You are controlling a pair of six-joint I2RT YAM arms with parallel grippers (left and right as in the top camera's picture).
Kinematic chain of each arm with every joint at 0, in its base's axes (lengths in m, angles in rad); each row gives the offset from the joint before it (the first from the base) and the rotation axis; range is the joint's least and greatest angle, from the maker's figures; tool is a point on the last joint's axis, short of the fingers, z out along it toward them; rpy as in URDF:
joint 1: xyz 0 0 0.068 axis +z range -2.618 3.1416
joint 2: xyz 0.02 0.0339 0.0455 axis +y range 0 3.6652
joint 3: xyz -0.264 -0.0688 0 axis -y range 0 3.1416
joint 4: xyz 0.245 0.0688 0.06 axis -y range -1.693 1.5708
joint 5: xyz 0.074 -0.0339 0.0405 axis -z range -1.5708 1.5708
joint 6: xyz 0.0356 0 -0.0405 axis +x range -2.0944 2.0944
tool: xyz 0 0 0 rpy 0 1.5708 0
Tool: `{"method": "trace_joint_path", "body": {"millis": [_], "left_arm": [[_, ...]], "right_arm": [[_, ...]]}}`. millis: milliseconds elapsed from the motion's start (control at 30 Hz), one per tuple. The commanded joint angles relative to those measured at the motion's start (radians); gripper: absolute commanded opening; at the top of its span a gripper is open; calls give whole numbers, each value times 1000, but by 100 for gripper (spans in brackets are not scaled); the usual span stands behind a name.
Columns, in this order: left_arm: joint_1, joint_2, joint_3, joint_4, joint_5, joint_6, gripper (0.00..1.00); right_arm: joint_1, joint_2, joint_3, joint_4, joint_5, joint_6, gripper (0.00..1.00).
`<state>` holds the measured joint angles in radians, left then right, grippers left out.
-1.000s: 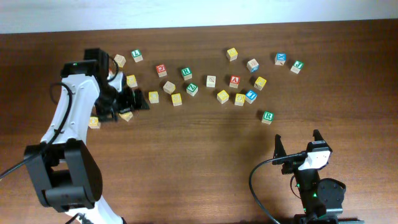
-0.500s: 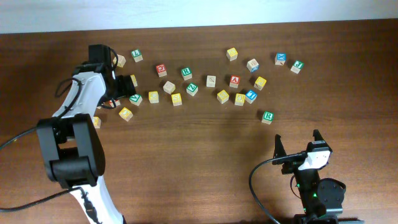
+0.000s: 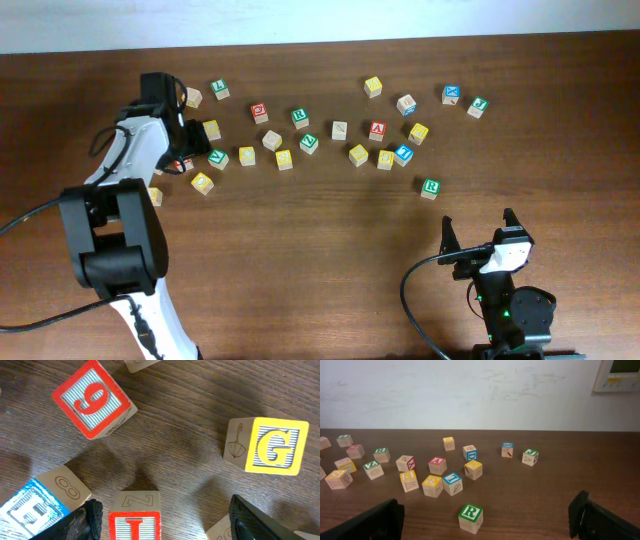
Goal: Spell out ICRA
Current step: 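Reach the left gripper over the red-lettered I block at upper left, then grasp the red I block with the left gripper and carry it toward center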
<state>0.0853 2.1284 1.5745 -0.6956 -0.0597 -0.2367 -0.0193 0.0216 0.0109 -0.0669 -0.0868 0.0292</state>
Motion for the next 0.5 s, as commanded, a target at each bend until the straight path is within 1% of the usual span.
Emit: {"method": "trace_joint_path", "body": {"millis": [0,67,200,233,267,300,400,467], "left_arm": [[16,21,12,-8,-8,-6,71],[17,22,12,-9,-8,-6,67],[18,67,12,-23,-8,-6,67],[18,78,12,-23,-8,-6,69],[19,78,12,-23,-8,-6,67],[21,78,12,-22,-8,-6,65],[38,78,13,-19,-8,-6,52],[48,78,13,-19,-8,-6,49]], "right_arm": [[-7,-6,-5,-5,-6,5,98],[-7,-6,-5,-5,-6,5,98],[-7,-6,-5,-5,-6,5,98],[-7,-6,-5,-5,-6,5,98],[-7,-6,-5,-5,-6,5,98],[-7,-6,-5,-5,-6,5,98],[-7,-6,-5,-5,-6,5,98],[-7,-6,-5,-5,-6,5,98]]}}
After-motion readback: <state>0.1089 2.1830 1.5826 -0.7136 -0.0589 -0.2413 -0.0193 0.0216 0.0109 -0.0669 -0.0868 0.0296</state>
